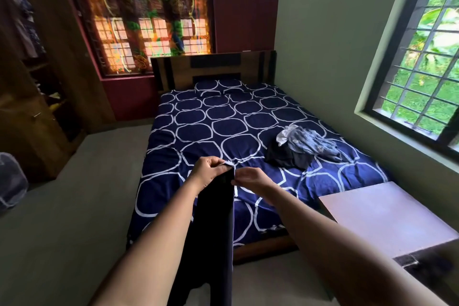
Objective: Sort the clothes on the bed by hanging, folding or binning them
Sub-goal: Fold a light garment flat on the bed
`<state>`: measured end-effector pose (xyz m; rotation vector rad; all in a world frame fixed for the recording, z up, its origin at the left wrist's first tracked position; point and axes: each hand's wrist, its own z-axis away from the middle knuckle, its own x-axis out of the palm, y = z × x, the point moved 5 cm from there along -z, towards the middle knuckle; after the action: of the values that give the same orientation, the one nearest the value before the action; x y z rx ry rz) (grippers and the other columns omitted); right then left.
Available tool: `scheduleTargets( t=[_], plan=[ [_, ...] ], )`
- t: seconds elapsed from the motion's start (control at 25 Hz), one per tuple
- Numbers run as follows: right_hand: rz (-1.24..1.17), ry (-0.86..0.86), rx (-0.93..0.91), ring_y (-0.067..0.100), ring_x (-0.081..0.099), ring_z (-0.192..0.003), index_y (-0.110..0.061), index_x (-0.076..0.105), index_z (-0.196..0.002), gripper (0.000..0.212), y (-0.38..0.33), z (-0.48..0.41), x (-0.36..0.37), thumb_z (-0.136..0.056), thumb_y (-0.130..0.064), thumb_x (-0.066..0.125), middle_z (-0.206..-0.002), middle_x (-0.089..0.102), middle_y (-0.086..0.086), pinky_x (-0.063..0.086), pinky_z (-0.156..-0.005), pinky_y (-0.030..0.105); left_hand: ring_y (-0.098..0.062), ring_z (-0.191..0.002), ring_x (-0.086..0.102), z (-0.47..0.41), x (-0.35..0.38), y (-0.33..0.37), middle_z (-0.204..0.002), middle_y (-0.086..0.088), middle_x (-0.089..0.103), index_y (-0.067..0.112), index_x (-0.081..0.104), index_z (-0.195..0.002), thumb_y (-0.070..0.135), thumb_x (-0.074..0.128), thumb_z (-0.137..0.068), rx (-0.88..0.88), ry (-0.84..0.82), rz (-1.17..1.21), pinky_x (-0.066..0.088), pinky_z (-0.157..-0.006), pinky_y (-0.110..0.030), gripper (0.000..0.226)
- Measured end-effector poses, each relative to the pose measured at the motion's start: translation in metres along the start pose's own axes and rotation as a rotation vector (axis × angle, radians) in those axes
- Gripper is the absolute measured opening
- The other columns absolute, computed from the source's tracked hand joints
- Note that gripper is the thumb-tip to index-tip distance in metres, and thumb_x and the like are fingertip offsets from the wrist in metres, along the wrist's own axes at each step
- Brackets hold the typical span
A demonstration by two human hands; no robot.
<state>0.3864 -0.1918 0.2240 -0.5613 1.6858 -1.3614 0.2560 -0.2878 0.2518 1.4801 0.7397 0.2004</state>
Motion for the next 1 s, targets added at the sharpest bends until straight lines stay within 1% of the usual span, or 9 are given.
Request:
scheduleTargets(
  t=[0.12,0.24,0.32,0.44,0.56,0.68,0.8,0.88,1.0],
  plan=[
    [0.146,0.071,-0.014,0.005,0.047,-0.064,-0.019,0.063,-0.074,0.018,-0.007,-0.001,0.004,-0.080,-0.004,0.072,-0.069,0.056,-0.005,0.042,-0.073,0.030,-0.011,-0.078,0.063,0.000,-0.016,0.008,-0.080,0.002,0.072,0.011,0.075,-0.085,0.016,0.077,-0.079,0.084,0.081,-0.076,0.051,-0.085,-0.039,0.008],
    [0.066,0.122,-0.060,0.003,0.039,-0.061,-0.008,0.060,-0.081,0.011,-0.030,0.005,0.004,-0.089,-0.001,0.060,-0.070,0.048,0.000,0.033,-0.064,0.020,-0.008,-0.100,0.061,0.001,-0.029,0.007,-0.101,0.015,0.066,0.023,0.078,-0.087,0.030,0.078,-0.076,0.115,0.220,-0.253,0.031,-0.110,-0.049,0.013],
    [-0.004,0.139,-0.091,-0.002,0.037,-0.054,-0.013,0.052,-0.074,0.024,-0.044,0.005,-0.001,-0.092,0.002,0.054,-0.062,0.044,-0.009,0.030,-0.057,0.015,-0.008,-0.101,0.061,0.001,-0.033,0.003,-0.097,0.024,0.062,0.041,0.073,-0.077,0.040,0.077,-0.071,0.113,0.264,-0.215,0.035,-0.106,-0.053,0.006],
    [0.173,0.123,-0.100,-0.001,0.036,-0.044,-0.022,0.050,-0.068,0.029,-0.061,0.000,-0.014,-0.092,-0.006,0.056,-0.056,0.041,-0.011,0.029,-0.050,0.017,-0.009,-0.099,0.063,-0.005,-0.029,-0.012,-0.097,0.025,0.062,0.053,0.068,-0.064,0.053,0.078,-0.063,0.076,0.205,-0.151,0.041,-0.101,-0.052,0.010],
    [0.345,0.106,-0.083,-0.001,0.040,-0.043,-0.021,0.054,-0.071,0.021,-0.070,-0.002,-0.024,-0.090,-0.013,0.058,-0.056,0.044,-0.008,0.031,-0.048,0.016,-0.016,-0.098,0.067,-0.009,-0.018,-0.022,-0.095,0.016,0.068,0.047,0.072,-0.071,0.081,0.071,-0.043,-0.053,0.124,-0.096,0.045,-0.099,-0.051,0.044],
    [0.333,0.160,-0.074,0.002,0.041,-0.052,-0.020,0.060,-0.077,0.011,-0.070,0.002,-0.031,-0.085,-0.013,0.062,-0.060,0.049,-0.007,0.036,-0.054,0.020,-0.023,-0.093,0.068,0.004,-0.013,-0.001,-0.090,0.000,0.074,0.024,0.075,-0.084,0.057,0.071,-0.072,-0.191,0.186,-0.249,0.047,-0.079,-0.029,0.035],
    [0.322,0.154,-0.054,0.004,0.039,-0.052,-0.015,0.062,-0.075,0.010,-0.064,0.002,-0.036,-0.085,-0.011,0.061,-0.059,0.048,-0.007,0.034,-0.052,0.019,-0.026,-0.102,0.064,0.006,0.002,-0.001,-0.108,-0.007,0.069,0.006,0.068,-0.107,0.045,0.043,-0.098,-0.524,0.062,-0.196,0.042,-0.066,-0.026,0.047],
    [0.301,0.165,-0.043,0.005,0.038,-0.052,-0.017,0.058,-0.072,0.016,-0.060,-0.001,-0.043,-0.086,-0.009,0.059,-0.061,0.049,-0.004,0.033,-0.052,0.020,-0.018,-0.081,0.064,0.008,0.023,-0.003,-0.094,-0.004,0.066,0.005,0.061,-0.101,0.053,0.023,-0.101,-0.732,-0.097,0.019,0.043,-0.076,-0.027,0.062],
    [0.288,0.153,-0.037,0.008,0.039,-0.056,-0.009,0.061,-0.081,0.008,-0.056,-0.004,-0.053,-0.087,-0.009,0.057,-0.065,0.049,0.001,0.033,-0.053,0.022,-0.012,-0.047,0.059,0.002,0.042,-0.002,-0.069,-0.002,0.064,0.006,0.058,-0.092,0.060,0.018,-0.098,-0.825,-0.210,0.051,0.044,-0.052,-0.023,0.067]
  ],
)
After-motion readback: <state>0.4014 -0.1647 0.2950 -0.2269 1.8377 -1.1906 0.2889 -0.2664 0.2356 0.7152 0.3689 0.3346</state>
